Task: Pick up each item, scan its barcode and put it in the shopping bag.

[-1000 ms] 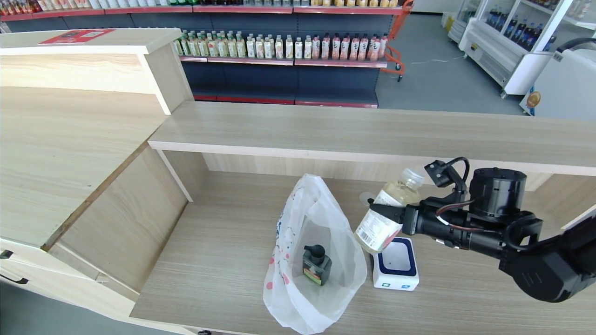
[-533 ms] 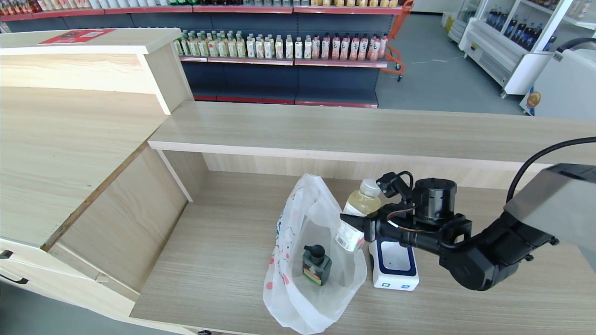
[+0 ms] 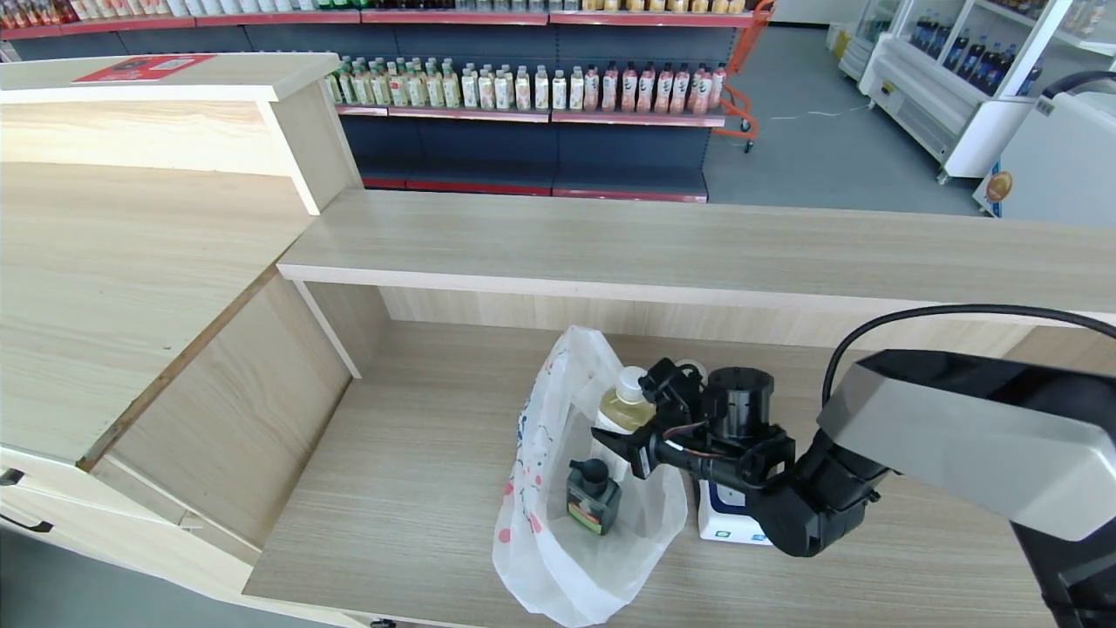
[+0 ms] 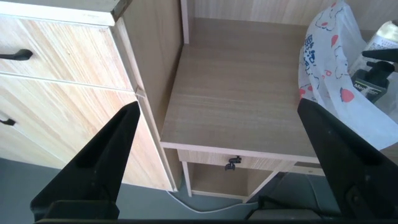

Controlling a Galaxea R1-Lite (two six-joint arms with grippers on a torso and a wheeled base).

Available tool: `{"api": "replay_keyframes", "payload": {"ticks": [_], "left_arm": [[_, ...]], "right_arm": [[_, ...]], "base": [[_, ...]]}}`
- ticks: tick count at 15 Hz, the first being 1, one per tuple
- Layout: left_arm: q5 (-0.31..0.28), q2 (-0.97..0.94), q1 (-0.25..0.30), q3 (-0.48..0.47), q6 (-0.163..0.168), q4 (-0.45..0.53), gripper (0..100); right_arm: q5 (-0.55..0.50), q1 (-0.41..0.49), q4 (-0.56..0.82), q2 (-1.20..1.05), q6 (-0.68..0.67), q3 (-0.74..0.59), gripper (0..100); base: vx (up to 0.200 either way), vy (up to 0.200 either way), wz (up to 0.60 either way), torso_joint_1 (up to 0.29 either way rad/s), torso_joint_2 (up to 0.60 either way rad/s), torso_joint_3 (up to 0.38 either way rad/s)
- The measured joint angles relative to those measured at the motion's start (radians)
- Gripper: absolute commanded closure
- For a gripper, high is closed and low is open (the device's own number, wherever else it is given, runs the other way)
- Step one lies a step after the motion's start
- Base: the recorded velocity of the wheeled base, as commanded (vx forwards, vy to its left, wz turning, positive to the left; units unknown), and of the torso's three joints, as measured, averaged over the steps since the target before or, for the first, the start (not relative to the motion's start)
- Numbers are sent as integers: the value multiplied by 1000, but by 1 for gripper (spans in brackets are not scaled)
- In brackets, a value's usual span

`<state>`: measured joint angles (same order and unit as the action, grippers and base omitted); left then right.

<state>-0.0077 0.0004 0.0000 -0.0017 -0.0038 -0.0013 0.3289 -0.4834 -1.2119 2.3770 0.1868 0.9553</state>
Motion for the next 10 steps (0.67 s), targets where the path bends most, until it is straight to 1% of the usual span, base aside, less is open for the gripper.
{"api": "replay_keyframes", "payload": {"ticks": [2, 3, 5, 6, 8, 10], "left_arm": [[0, 0, 0, 0, 0, 0, 0], [0, 0, 0, 0, 0, 0, 0], [0, 0, 0, 0, 0, 0, 0], [0, 0, 0, 0, 0, 0, 0], [0, 0, 0, 0, 0, 0, 0], [0, 0, 0, 0, 0, 0, 0]], "right_arm": [[0, -3, -40, 43, 43, 11, 100], [0, -2, -46, 58, 66, 13, 0], [4, 0, -66, 71, 60, 15, 0], [4, 0, -61, 69, 28, 13, 0], [4, 0, -50, 39, -83, 6, 0], [4, 0, 3, -15, -190, -11, 0]], "base": [[0, 0, 0, 0, 0, 0], [0, 0, 0, 0, 0, 0], [0, 0, 0, 0, 0, 0], [0, 0, 0, 0, 0, 0], [0, 0, 0, 0, 0, 0], [0, 0, 0, 0, 0, 0]]}}
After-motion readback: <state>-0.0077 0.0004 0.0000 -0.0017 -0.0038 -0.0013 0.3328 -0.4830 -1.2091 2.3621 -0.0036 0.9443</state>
